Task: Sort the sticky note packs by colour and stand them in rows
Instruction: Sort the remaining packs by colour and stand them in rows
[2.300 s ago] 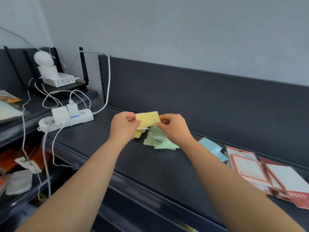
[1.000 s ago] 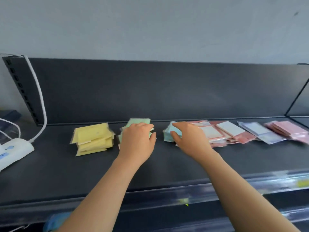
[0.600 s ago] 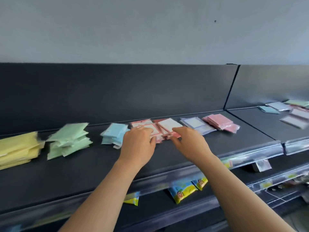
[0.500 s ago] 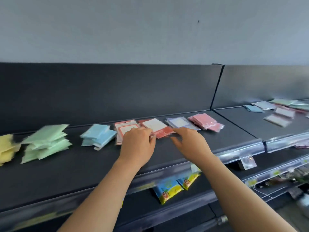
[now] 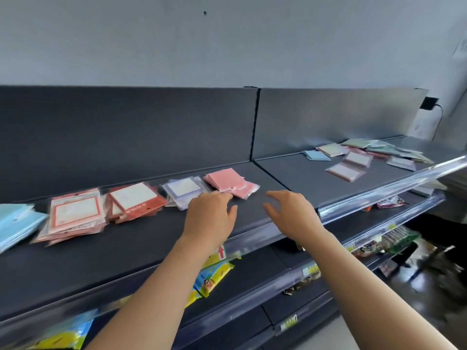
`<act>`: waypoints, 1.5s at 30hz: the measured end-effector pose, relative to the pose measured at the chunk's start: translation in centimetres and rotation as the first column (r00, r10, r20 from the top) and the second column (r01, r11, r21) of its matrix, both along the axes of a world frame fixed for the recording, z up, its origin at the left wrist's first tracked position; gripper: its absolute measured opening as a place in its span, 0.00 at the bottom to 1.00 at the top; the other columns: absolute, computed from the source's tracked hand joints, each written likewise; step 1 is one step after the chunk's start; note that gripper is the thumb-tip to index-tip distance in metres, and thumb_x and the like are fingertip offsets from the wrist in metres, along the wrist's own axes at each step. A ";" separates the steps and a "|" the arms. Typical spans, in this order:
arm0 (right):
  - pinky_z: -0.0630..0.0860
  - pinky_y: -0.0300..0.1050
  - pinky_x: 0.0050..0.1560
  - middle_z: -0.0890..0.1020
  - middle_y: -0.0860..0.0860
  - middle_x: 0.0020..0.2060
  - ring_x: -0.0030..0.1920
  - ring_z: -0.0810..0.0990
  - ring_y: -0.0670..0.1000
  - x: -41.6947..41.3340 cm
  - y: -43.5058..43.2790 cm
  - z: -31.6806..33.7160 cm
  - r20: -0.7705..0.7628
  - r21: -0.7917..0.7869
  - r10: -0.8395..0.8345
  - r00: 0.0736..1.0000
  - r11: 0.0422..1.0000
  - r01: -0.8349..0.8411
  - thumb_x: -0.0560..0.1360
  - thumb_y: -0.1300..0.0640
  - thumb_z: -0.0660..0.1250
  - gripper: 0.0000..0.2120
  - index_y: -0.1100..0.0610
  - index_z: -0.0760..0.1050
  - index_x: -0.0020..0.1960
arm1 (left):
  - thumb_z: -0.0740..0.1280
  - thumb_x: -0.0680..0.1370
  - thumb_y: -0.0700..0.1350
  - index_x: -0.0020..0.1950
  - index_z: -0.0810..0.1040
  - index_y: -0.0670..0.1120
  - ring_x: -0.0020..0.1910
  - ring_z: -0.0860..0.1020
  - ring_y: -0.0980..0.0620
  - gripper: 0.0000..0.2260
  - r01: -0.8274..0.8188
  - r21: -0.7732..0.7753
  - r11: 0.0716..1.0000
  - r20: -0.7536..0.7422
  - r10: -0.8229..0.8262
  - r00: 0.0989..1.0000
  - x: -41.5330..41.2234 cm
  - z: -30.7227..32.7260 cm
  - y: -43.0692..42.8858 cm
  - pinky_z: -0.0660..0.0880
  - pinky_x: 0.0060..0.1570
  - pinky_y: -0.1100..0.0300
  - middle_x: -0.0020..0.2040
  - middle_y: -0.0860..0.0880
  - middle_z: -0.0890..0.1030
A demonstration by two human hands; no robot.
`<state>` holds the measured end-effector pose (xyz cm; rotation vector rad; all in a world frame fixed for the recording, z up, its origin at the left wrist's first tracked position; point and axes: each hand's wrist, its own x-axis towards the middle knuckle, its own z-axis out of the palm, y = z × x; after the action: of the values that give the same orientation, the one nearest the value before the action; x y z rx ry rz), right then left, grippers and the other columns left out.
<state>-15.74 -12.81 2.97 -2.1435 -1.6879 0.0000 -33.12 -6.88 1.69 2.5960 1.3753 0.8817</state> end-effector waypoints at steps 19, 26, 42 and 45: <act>0.75 0.51 0.56 0.79 0.53 0.61 0.60 0.77 0.57 26.1 7.5 -1.6 -0.021 -0.069 -0.229 0.973 0.971 0.227 0.78 0.52 0.61 0.16 0.55 0.76 0.63 | 0.59 0.81 0.51 0.61 0.77 0.46 0.58 0.75 0.45 0.15 0.139 -0.122 0.983 -0.136 -0.155 0.978 26.5 -0.1 9.9 0.71 0.58 0.53 0.57 0.49 0.80; 0.72 0.50 0.60 0.76 0.56 0.64 0.64 0.73 0.58 35.1 10.0 -3.3 0.018 -0.150 -0.244 0.970 0.958 0.244 0.79 0.50 0.61 0.17 0.59 0.74 0.64 | 0.59 0.81 0.51 0.61 0.76 0.44 0.57 0.74 0.46 0.15 0.075 -0.201 0.977 -0.202 -0.116 0.972 33.4 -1.4 11.7 0.71 0.57 0.53 0.57 0.48 0.79; 0.62 0.43 0.68 0.70 0.53 0.70 0.71 0.67 0.54 48.5 15.5 -5.2 -0.228 -0.004 0.092 0.969 0.995 -0.095 0.78 0.53 0.65 0.22 0.58 0.70 0.70 | 0.65 0.78 0.56 0.72 0.68 0.43 0.75 0.60 0.47 0.27 -0.093 -0.520 0.849 -0.093 0.052 0.994 45.9 -3.1 13.4 0.58 0.70 0.57 0.75 0.45 0.64; 0.60 0.50 0.69 0.67 0.58 0.69 0.71 0.62 0.58 52.3 16.4 -6.2 -0.082 -0.076 -0.073 0.994 0.995 0.066 0.78 0.49 0.63 0.22 0.62 0.67 0.66 | 0.63 0.80 0.54 0.75 0.65 0.44 0.77 0.53 0.49 0.26 -0.095 -0.543 0.835 -0.066 0.070 0.995 46.3 -3.5 13.7 0.53 0.72 0.58 0.79 0.46 0.56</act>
<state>36.56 3.61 -3.24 -2.2224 -1.5878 0.1330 13.19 6.84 -1.77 2.1362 1.4889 0.3558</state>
